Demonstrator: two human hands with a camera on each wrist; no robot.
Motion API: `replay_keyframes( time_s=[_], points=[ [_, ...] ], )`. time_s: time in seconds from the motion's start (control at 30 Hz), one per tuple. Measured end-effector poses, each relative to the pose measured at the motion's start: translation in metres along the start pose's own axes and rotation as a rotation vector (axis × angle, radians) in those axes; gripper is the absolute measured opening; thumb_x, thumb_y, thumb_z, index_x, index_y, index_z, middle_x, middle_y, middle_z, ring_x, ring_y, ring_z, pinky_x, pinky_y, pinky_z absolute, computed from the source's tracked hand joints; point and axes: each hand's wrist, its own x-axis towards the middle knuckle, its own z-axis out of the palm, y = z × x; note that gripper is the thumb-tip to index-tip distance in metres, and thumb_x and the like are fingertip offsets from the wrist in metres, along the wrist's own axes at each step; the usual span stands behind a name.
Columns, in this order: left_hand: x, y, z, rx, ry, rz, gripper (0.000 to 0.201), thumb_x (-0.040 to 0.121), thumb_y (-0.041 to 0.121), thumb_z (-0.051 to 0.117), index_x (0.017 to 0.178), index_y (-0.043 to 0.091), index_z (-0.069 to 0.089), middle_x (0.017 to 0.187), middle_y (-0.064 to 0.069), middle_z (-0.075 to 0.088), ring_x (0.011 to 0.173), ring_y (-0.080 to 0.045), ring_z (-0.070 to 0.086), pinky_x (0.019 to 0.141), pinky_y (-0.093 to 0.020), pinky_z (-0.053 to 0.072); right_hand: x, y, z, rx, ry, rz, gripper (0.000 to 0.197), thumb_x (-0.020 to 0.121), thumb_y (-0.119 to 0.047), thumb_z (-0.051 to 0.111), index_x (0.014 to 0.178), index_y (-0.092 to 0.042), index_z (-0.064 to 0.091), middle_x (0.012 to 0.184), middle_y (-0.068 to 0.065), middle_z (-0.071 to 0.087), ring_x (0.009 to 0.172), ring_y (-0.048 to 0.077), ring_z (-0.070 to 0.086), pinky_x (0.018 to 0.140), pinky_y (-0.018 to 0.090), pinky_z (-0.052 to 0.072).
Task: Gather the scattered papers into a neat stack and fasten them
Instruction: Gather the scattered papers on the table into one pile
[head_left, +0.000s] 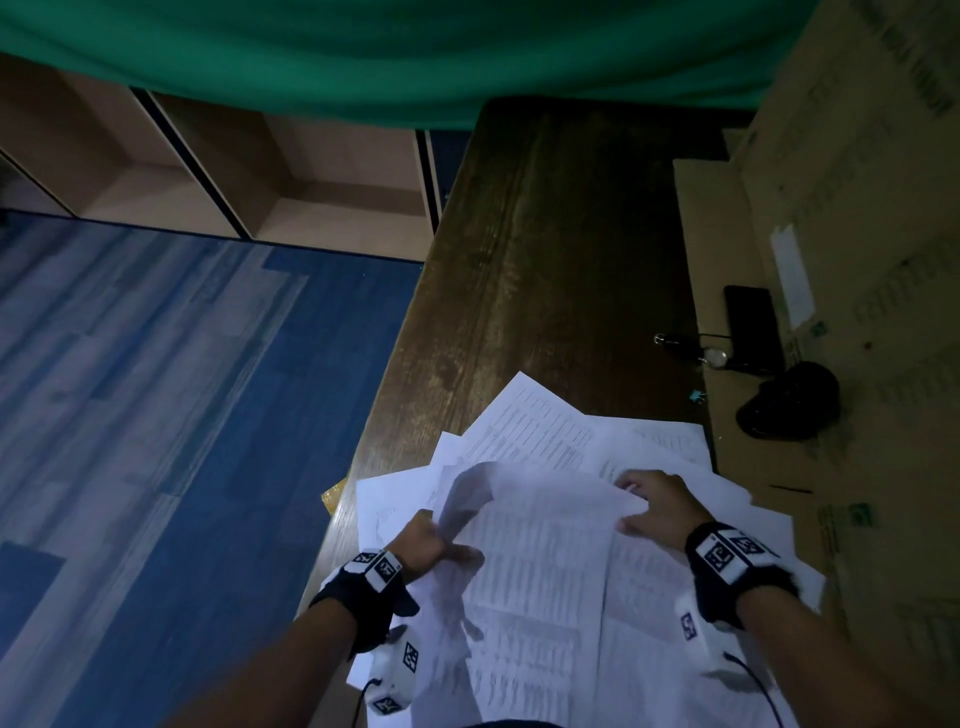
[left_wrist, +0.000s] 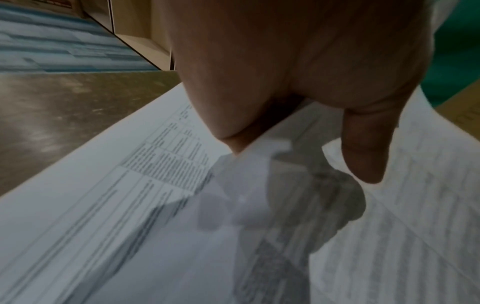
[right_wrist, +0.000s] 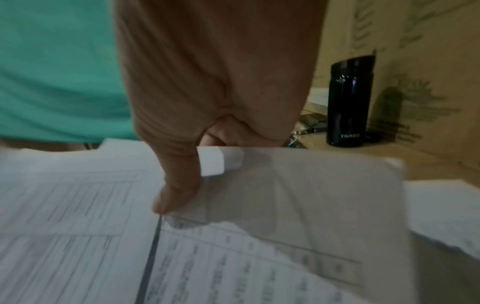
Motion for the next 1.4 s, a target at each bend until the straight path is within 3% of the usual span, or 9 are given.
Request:
replay_keyframes(
  time_s=[0.07, 0.2, 0.4, 0.63, 0.8, 0.97, 1.1, 1.2, 1.4],
  points=[
    [0.000, -0.002, 0.006, -0.009, -0.042, 0.048, 0.060, 0.047, 0.057, 0.090, 0.093, 0.026, 0.067, 0.093, 0.004, 0.073, 0.089, -0.019, 0.070, 0.082, -0.038, 0.058, -0.001, -0.009, 0.005, 0.129, 0.026, -0.078, 0.041, 0.078, -0.004, 0.079, 0.115, -0.016, 0.065, 0.125, 0.008, 0.064, 0.123, 0.023, 0.057, 0.099, 0.037, 0.050],
    [-0.015, 0.004, 0.008, -0.053, -0.009, 0.181, 0.027, 0.070, 0.022, 0.082, 0.086, 0.032, 0.062, 0.097, -0.004, 0.068, 0.096, -0.026, 0.065, 0.086, -0.036, 0.052, 0.001, -0.025, 0.010, 0.109, 0.028, -0.104, 0.040, 0.082, -0.009, 0.076, 0.119, -0.020, 0.064, 0.132, 0.005, 0.062, 0.131, 0.021, 0.052, 0.106, 0.041, 0.045],
    [-0.027, -0.016, -0.011, -0.179, 0.061, 0.173, 0.028, 0.073, 0.003, 0.076, 0.070, 0.028, 0.062, 0.072, 0.009, 0.064, 0.070, -0.010, 0.059, 0.067, -0.025, 0.050, 0.006, -0.025, -0.001, -0.240, -0.075, 0.016, 0.062, 0.080, -0.021, 0.078, 0.136, -0.019, 0.052, 0.138, 0.007, 0.056, 0.125, 0.023, 0.056, 0.105, 0.038, 0.047],
    [-0.054, -0.050, -0.032, -0.426, -0.017, 0.097, 0.023, 0.058, 0.014, 0.081, 0.081, 0.012, 0.076, 0.086, -0.012, 0.076, 0.080, -0.030, 0.072, 0.074, -0.044, 0.059, -0.002, -0.080, 0.029, -0.019, 0.078, -0.140, 0.022, 0.082, -0.017, 0.077, 0.101, -0.009, 0.069, 0.105, 0.004, 0.071, 0.109, 0.022, 0.064, 0.089, 0.031, 0.047],
    [-0.074, -0.075, -0.036, -0.653, 0.120, 0.078, 0.024, 0.063, 0.012, 0.082, 0.086, 0.010, 0.076, 0.094, -0.022, 0.075, 0.087, -0.041, 0.070, 0.082, -0.049, 0.058, 0.001, -0.111, 0.056, 0.047, 0.168, -0.099, 0.070, 0.070, -0.022, 0.086, 0.130, -0.022, 0.051, 0.132, 0.007, 0.055, 0.120, 0.025, 0.052, 0.099, 0.041, 0.044],
    [-0.083, -0.087, -0.050, -0.747, 0.146, 0.076, 0.053, 0.061, 0.011, 0.084, 0.107, -0.007, 0.065, 0.106, -0.031, 0.070, 0.098, -0.049, 0.067, 0.085, -0.054, 0.057, 0.008, -0.096, 0.077, 0.228, 0.103, 0.190, 0.106, 0.059, -0.028, 0.089, 0.143, -0.035, 0.025, 0.137, 0.011, 0.052, 0.125, 0.037, 0.052, 0.103, 0.053, 0.046],
    [-0.084, -0.075, -0.053, -0.686, 0.101, 0.064, 0.030, 0.064, 0.004, 0.078, 0.094, 0.002, 0.072, 0.095, -0.019, 0.076, 0.090, -0.040, 0.071, 0.083, -0.052, 0.059, 0.007, -0.073, 0.103, 0.368, 0.006, 0.212, 0.097, 0.064, -0.021, 0.080, 0.146, -0.031, 0.028, 0.135, 0.010, 0.057, 0.115, 0.035, 0.060, 0.099, 0.057, 0.048],
    [-0.074, -0.062, -0.048, -0.517, 0.040, 0.057, 0.038, 0.061, 0.020, 0.080, 0.097, 0.008, 0.074, 0.097, -0.018, 0.076, 0.092, -0.040, 0.072, 0.084, -0.058, 0.057, -0.008, -0.068, 0.111, 0.312, 0.043, 0.148, 0.084, 0.063, -0.023, 0.075, 0.138, -0.033, 0.038, 0.121, 0.002, 0.062, 0.105, 0.027, 0.063, 0.095, 0.052, 0.052],
    [-0.037, -0.044, -0.035, -0.163, -0.009, 0.041, 0.045, 0.056, 0.040, 0.069, 0.087, 0.008, 0.068, 0.089, -0.010, 0.073, 0.081, -0.027, 0.068, 0.078, -0.042, 0.058, -0.051, -0.045, 0.088, 0.300, 0.174, 0.176, 0.091, 0.069, -0.025, 0.087, 0.143, -0.014, 0.037, 0.136, 0.011, 0.055, 0.122, 0.030, 0.054, 0.100, 0.035, 0.043]
  ],
)
